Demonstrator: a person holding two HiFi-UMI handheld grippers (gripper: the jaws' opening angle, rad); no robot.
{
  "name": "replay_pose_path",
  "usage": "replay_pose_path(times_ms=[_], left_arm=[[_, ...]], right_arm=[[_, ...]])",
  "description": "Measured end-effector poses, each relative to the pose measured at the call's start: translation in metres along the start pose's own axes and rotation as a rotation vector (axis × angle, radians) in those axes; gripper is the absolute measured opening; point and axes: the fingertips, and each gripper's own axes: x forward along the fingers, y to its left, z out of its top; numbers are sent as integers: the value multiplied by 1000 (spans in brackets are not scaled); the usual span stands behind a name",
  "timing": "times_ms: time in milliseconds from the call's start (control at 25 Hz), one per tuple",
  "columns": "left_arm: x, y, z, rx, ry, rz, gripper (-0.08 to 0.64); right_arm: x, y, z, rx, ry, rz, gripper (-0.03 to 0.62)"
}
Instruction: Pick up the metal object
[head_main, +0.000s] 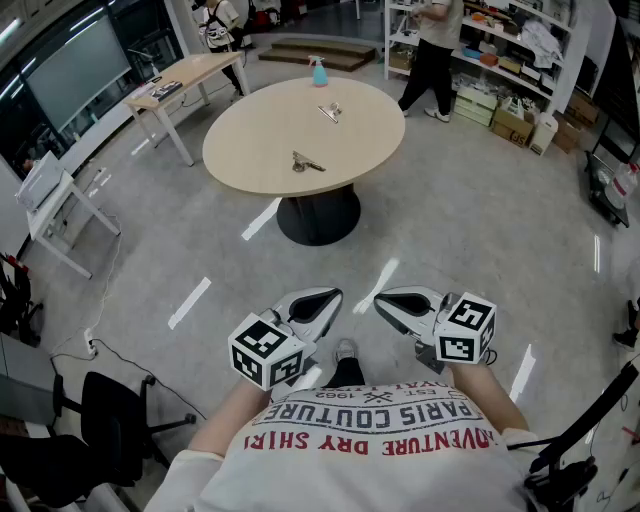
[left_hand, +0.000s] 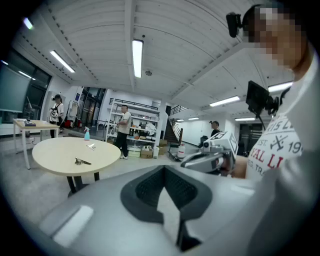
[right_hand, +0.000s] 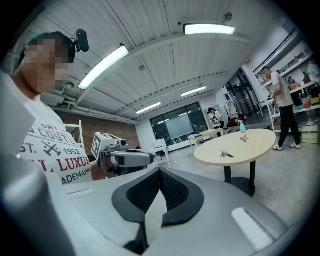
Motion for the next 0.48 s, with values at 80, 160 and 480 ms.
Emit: replay_pose_path(times_ms=[80,160,480], left_arm=[[17,41,5,8,7,-2,3],[35,82,12,0,7,-4,3],[94,208,51,37,-22,-2,3]], right_arm=[[24,-38,17,6,-15,-14,2],[48,-76,34,1,-21,-35,2],[125,-188,105,-119,-18,-76,2]])
